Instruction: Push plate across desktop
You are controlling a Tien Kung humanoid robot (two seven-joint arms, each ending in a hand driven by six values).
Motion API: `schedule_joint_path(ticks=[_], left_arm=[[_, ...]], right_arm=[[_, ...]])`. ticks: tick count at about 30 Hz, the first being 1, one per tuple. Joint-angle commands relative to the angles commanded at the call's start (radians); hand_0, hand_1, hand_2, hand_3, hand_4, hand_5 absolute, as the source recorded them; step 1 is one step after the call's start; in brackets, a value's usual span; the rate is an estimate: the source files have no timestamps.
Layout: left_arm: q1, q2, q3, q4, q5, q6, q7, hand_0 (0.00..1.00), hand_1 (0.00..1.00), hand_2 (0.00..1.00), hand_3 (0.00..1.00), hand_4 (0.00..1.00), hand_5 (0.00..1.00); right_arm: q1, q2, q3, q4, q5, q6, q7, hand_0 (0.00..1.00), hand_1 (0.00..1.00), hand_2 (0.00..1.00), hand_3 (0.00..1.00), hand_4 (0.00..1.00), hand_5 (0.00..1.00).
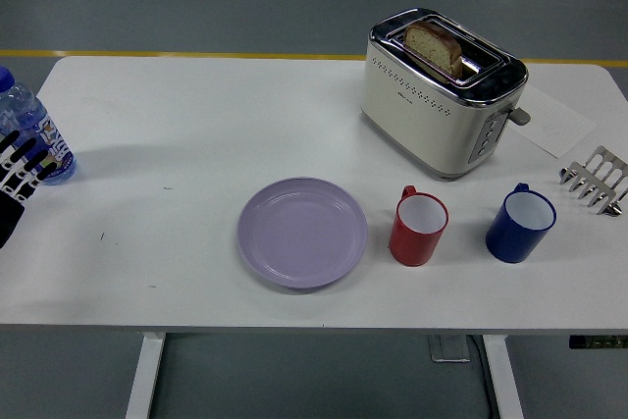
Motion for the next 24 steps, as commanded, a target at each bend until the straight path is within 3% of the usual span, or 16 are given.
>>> schedule_joint_path(ticks=[24], left_arm=[[-0.010, -0.032, -0.019, 0.004, 0.019, -0.003, 0.005, 0.674, 0.696, 0.698, 0.695, 0.536, 0.998]], right_arm=[[-0.008, -0.005, -0.019, 0.000, 0.026, 0.000, 0.007, 0.619, 0.570, 0.654, 0.595, 0.416, 0.338]])
